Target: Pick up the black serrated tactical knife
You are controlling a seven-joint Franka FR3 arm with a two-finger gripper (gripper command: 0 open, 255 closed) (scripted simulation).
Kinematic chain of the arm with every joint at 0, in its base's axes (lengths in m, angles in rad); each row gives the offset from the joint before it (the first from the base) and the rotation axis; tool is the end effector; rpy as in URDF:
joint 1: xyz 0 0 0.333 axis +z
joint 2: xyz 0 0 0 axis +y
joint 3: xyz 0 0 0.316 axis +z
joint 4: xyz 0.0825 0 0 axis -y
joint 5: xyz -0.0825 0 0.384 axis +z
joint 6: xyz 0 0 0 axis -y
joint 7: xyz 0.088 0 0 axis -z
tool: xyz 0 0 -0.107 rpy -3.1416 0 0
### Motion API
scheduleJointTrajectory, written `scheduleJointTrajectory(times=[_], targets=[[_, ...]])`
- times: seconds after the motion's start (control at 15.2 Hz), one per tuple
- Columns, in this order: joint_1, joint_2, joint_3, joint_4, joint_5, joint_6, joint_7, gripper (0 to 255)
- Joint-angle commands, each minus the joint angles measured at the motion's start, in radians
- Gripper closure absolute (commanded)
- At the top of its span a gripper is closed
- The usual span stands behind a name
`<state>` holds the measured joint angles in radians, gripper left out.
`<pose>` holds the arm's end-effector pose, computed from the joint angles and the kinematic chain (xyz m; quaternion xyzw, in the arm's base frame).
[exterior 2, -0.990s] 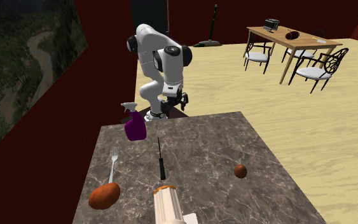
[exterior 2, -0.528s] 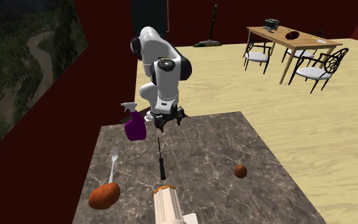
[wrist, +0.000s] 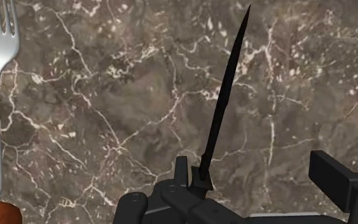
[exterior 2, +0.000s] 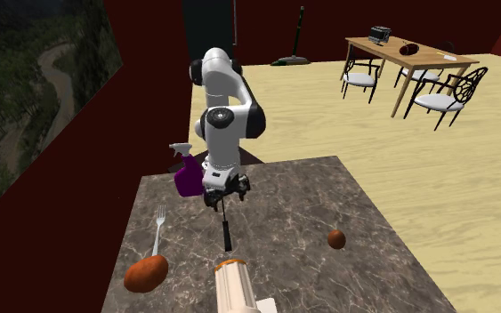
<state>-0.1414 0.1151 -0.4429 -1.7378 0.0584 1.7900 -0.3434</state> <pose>0.4997 -0.3126 0.5036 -0.9916 0.1265 0.0214 0.0148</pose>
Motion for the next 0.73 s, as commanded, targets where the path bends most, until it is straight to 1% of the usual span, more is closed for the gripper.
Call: scheduleJointTrajectory(times=[0.0,0.07,0.13,0.59,0.66], targets=[[-0.026,0.081,-0.013,0.08,0.032,-0.007,-0.032,0],[-0.04,0.121,-0.017,0.121,0.049,-0.011,-0.045,0],[-0.045,0.132,-0.017,0.132,0.053,-0.012,-0.049,0],[-0.044,0.146,-0.012,0.048,0.061,0.084,-0.055,0],[-0.044,0.146,-0.012,0.047,0.061,0.084,-0.055,0]])
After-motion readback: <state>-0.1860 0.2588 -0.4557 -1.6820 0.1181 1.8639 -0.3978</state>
